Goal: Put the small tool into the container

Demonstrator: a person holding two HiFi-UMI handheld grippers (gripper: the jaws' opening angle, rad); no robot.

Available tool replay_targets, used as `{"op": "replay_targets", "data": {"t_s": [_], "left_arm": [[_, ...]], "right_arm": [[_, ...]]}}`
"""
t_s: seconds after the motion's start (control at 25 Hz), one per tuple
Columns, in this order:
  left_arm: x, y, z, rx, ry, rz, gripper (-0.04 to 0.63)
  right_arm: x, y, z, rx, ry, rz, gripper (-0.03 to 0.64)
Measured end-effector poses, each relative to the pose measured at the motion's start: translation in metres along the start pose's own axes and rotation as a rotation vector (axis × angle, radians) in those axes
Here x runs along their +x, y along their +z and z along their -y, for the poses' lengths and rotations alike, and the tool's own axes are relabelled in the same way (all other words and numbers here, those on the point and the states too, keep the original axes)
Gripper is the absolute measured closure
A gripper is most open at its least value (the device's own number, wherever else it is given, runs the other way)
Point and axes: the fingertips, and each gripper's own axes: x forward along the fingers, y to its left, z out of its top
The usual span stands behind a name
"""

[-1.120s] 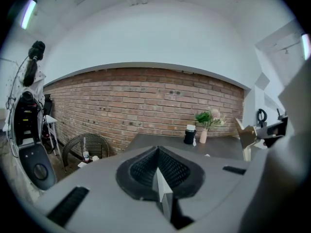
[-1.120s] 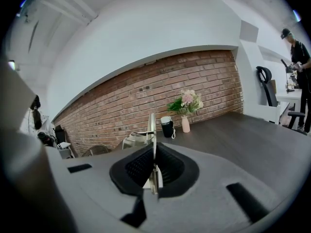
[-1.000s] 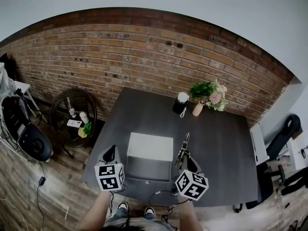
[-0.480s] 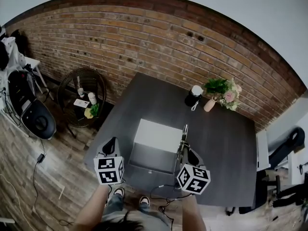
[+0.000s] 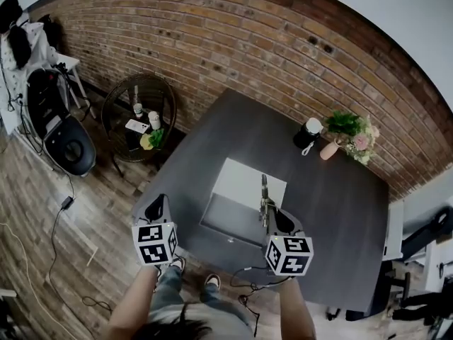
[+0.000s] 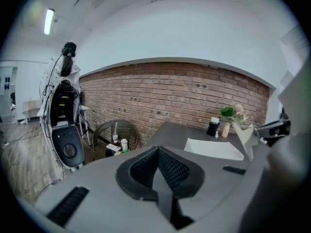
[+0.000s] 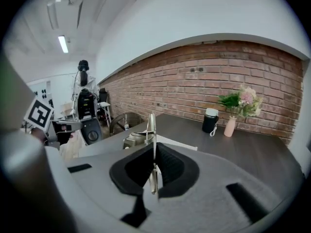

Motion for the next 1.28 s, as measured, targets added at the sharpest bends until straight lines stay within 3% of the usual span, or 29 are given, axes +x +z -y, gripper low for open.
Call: {"op": "replay_targets", "data": {"t_s": [0.4, 0.64, 0.96, 1.28], "left_arm": [[-0.012, -0.005, -0.036, -0.03, 0.099, -0.002, 0.594], [-0.022, -0.006, -0.055, -0.038, 0.15, 0.0, 0.594], [-0.034, -0.016, -0.076, -0.054, 0.21, -0.013, 0.594], [-0.041, -0.029, -0.093, -0.062, 0.248, -0.032, 0.594]], "right_arm": [[0.023, -0.02, -0.033, -0.202, 0.257, -0.119, 0.611], [0.032, -0.038, -0.059, -0.442, 0.393, -0.18, 0.611], [0.046, -0.067, -0.074, -0.587, 0.462, -0.302, 0.611], [0.061, -0.089, -0.078, -0.707, 0.443, -0.376, 0.611]]}}
